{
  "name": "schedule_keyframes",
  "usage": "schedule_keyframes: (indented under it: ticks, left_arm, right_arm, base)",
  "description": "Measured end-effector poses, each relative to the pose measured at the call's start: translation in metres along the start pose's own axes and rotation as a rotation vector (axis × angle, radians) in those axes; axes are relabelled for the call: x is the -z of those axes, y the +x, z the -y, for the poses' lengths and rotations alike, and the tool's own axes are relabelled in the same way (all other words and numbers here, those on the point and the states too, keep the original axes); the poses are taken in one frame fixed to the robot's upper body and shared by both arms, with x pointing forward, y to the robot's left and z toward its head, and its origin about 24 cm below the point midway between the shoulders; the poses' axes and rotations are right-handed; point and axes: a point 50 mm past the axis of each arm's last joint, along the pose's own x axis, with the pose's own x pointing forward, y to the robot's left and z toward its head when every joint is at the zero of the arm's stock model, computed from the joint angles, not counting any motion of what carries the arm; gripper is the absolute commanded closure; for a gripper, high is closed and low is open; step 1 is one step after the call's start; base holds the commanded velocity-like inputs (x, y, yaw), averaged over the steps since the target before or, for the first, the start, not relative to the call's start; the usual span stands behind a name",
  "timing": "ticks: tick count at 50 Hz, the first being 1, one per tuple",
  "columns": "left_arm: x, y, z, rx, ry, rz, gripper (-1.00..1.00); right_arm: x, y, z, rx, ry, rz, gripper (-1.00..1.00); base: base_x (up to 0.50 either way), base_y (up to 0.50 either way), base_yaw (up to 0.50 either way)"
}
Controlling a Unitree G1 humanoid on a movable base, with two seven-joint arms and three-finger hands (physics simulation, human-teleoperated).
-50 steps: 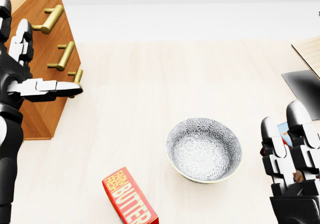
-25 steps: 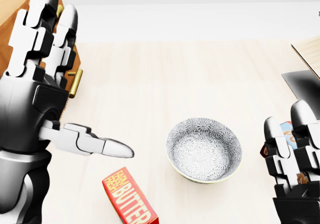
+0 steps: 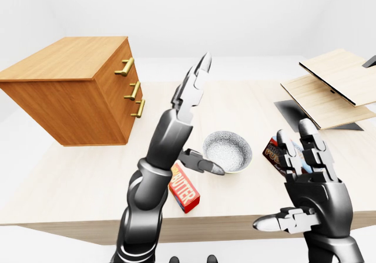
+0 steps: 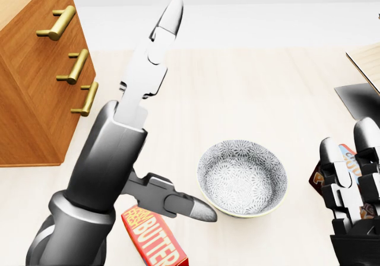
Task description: Close the top drawer of the cabinet and put the bowl on top of it.
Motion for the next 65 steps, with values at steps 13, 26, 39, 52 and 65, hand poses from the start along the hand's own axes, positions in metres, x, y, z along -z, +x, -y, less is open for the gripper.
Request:
schedule_keyframes:
  ticks: [13,26,39,52,65]
  left_arm:
    - [-0.002,0.009,0.02,0.042,0.156,-0.043,-1.0]
    - [0.005,0.011,0.04,0.098,0.286,-0.122,-1.0]
    - [0.011,0.007,0.06,0.157,0.424,-0.194,-1.0]
    - [0.023,0.005,0.073,0.198,0.501,-0.25,-1.0]
    - [0.038,0.005,0.086,0.241,0.548,-0.295,-1.0]
  right_arm:
    - [-0.004,-0.001,0.002,0.004,0.005,0.008,-1.0]
    - [-0.004,-0.002,0.003,0.003,0.007,0.01,-1.0]
    - [-0.006,-0.002,0.004,0.004,0.009,0.014,-1.0]
    - [-0.007,-0.003,0.004,0.002,0.012,0.014,-1.0]
    - [-0.007,-0.003,0.004,0.001,0.014,0.014,-1.0]
  base:
    - [0.0,0.0,0.0]
    - [0.0,0.0,0.0]
    - [0.0,0.0,0.0]
    - [0.0,0.0,0.0]
    - [0.0,0.0,0.0]
